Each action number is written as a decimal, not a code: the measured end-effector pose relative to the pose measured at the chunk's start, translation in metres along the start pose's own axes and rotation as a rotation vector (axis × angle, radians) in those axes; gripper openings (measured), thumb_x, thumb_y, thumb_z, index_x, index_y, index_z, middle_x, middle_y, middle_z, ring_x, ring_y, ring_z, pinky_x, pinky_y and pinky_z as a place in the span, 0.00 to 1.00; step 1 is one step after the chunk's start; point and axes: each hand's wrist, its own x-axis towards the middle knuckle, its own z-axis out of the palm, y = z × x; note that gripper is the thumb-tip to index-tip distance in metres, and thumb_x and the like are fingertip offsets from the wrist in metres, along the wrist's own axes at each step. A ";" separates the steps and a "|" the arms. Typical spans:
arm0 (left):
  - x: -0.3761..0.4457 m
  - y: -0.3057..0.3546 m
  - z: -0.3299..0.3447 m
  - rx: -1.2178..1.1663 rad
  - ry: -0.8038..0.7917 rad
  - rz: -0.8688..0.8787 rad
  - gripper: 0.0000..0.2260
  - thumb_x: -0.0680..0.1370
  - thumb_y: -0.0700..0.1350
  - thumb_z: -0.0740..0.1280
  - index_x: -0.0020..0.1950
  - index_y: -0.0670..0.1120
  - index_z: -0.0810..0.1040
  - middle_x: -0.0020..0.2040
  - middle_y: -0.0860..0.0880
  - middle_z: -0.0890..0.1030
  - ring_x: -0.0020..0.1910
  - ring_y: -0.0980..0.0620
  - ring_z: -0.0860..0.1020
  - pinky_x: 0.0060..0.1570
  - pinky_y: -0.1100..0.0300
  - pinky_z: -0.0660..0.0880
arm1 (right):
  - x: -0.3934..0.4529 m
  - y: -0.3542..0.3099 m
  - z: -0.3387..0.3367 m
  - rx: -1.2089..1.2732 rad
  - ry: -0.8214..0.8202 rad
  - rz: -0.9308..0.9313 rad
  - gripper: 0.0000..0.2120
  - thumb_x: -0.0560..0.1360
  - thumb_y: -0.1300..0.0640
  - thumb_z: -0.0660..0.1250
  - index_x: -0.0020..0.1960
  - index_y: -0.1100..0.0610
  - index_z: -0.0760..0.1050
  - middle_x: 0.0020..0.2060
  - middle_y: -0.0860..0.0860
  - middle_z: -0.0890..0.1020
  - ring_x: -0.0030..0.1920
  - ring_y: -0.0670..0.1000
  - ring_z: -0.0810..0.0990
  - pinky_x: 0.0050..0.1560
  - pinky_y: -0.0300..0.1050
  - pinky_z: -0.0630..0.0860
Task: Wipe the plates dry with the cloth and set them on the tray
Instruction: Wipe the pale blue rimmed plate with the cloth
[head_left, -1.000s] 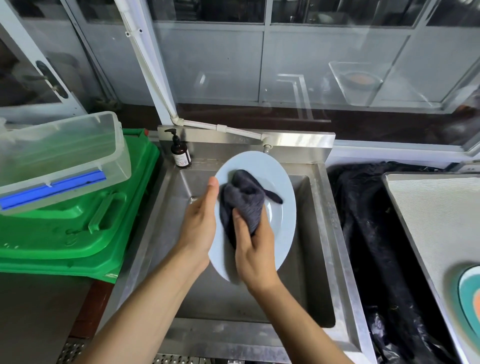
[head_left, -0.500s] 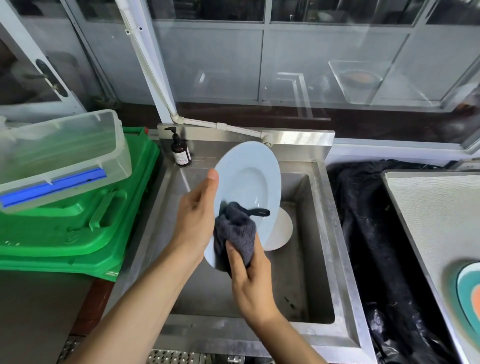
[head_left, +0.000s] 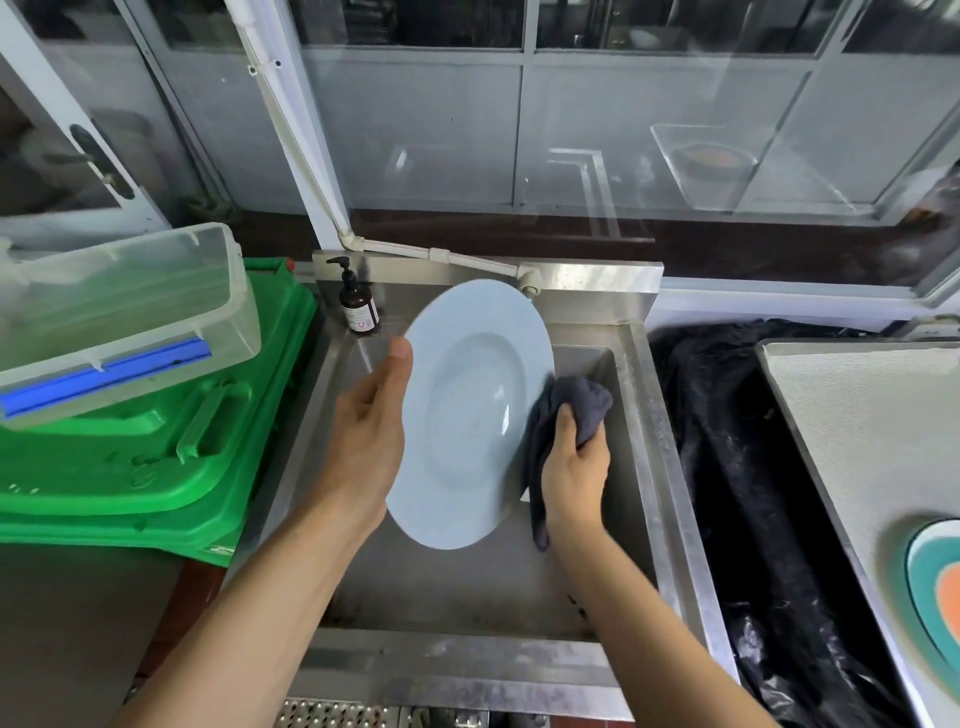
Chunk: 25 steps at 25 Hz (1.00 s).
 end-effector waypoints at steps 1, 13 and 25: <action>-0.002 -0.002 -0.001 0.021 -0.007 -0.015 0.19 0.70 0.72 0.63 0.47 0.63 0.85 0.49 0.57 0.87 0.51 0.56 0.84 0.55 0.49 0.79 | 0.011 -0.011 0.002 -0.024 0.010 -0.029 0.11 0.84 0.51 0.62 0.65 0.44 0.76 0.54 0.38 0.81 0.59 0.42 0.79 0.59 0.32 0.71; -0.006 -0.009 0.013 0.068 -0.008 0.022 0.15 0.81 0.61 0.61 0.38 0.74 0.81 0.39 0.74 0.81 0.43 0.79 0.77 0.37 0.82 0.69 | -0.025 -0.052 0.042 0.012 -0.327 -0.403 0.13 0.84 0.55 0.64 0.68 0.50 0.74 0.61 0.42 0.82 0.64 0.42 0.79 0.69 0.45 0.73; 0.003 -0.020 0.013 0.009 -0.015 -0.071 0.14 0.77 0.67 0.63 0.43 0.65 0.85 0.46 0.62 0.86 0.48 0.63 0.83 0.55 0.55 0.79 | -0.019 -0.053 0.040 0.008 -0.215 -0.266 0.13 0.84 0.55 0.63 0.68 0.51 0.76 0.57 0.40 0.83 0.61 0.38 0.79 0.67 0.40 0.73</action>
